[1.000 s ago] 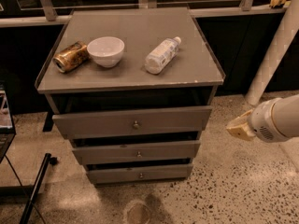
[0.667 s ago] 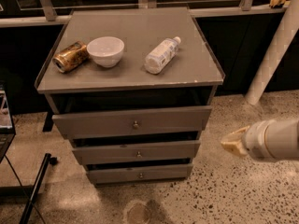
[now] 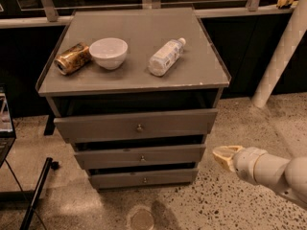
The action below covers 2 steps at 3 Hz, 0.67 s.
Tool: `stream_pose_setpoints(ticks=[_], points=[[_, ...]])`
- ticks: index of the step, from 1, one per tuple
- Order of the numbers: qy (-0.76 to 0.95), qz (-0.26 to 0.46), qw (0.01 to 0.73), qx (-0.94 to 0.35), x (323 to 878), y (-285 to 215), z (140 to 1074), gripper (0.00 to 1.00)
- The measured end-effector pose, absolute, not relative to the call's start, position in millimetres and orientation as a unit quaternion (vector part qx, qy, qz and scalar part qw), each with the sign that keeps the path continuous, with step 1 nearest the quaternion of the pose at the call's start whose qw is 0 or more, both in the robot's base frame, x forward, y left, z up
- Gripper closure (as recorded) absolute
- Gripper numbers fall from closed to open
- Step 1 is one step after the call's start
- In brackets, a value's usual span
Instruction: Open middle drawer
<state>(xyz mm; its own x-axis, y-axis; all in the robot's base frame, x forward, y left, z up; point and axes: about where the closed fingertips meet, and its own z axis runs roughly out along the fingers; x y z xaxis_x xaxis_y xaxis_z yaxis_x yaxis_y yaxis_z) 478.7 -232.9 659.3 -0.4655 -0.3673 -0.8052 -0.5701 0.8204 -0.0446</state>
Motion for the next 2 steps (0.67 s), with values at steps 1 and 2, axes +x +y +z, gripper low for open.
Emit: stream_pose_setpoints(ticks=[1, 2], points=[[0.834, 0.124, 0.486, -0.229, 521.2, -246.6, 627.4, 1.00], [0.834, 0.142, 0.489, -0.213, 555.0, -251.5, 597.2, 1.00]])
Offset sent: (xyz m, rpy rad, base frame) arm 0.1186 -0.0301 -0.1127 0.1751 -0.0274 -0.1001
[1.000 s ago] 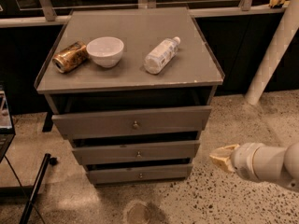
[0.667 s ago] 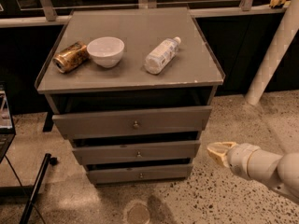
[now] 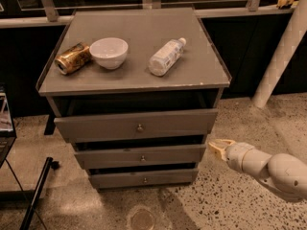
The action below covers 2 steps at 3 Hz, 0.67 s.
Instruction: Open middle drawer
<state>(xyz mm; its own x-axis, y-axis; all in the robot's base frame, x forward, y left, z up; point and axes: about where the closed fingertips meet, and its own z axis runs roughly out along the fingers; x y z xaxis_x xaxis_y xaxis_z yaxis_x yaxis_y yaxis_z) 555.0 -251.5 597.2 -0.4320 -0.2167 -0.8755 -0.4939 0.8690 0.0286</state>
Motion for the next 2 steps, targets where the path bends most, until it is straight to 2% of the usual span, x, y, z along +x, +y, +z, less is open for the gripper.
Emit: stream_pose_setpoints(ticks=[2], points=[[0.838, 0.148, 0.489, -0.190, 560.1, -251.0, 582.2, 1.00]])
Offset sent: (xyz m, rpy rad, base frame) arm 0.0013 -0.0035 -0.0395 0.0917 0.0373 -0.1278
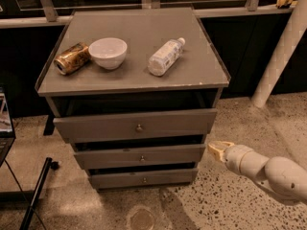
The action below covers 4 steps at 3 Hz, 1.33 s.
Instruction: Open middle drawer
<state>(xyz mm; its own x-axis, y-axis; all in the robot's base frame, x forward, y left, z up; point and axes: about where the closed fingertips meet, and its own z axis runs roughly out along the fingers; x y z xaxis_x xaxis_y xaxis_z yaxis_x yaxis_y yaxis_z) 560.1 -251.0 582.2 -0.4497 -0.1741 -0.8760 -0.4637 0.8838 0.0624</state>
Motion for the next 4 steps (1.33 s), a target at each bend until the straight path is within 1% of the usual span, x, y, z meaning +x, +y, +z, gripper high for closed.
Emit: stream_pose_setpoints(ticks=[1, 3, 4], points=[[0.829, 0.171, 0.494, -0.197, 563.6, -243.0, 557.7, 1.00], [0.805, 0.272, 0.462, -0.254, 570.2, -208.4, 496.5, 1.00], [0.799, 0.287, 0.458, -0.263, 566.4, -202.5, 499.9, 1.00]])
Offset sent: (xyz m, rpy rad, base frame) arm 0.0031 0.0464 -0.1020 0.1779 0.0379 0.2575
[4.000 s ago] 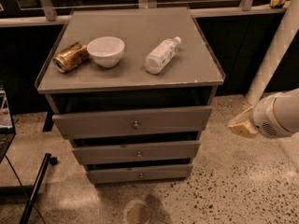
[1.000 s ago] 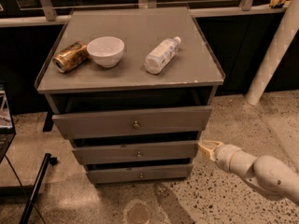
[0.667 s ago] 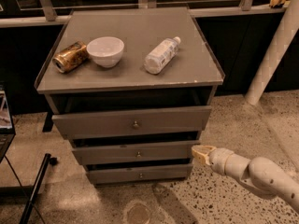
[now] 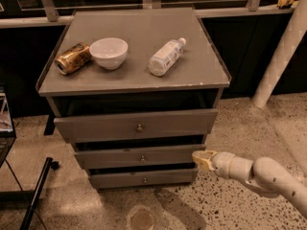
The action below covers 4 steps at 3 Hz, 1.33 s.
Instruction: Open middle drawer
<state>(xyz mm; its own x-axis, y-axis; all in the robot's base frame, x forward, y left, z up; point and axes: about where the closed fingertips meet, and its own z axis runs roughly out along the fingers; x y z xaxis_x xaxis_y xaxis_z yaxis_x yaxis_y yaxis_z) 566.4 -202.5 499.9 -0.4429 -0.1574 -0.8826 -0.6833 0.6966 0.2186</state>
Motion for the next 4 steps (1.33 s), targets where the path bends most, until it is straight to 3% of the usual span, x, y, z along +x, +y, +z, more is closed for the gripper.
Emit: stream_pose_setpoints(ticks=[2, 4], points=[[0.797, 0.284, 0.450, -0.285, 575.9, -194.7, 485.2, 1.00], [0.795, 0.261, 0.467, -0.284, 619.7, -183.6, 456.5, 1.00]])
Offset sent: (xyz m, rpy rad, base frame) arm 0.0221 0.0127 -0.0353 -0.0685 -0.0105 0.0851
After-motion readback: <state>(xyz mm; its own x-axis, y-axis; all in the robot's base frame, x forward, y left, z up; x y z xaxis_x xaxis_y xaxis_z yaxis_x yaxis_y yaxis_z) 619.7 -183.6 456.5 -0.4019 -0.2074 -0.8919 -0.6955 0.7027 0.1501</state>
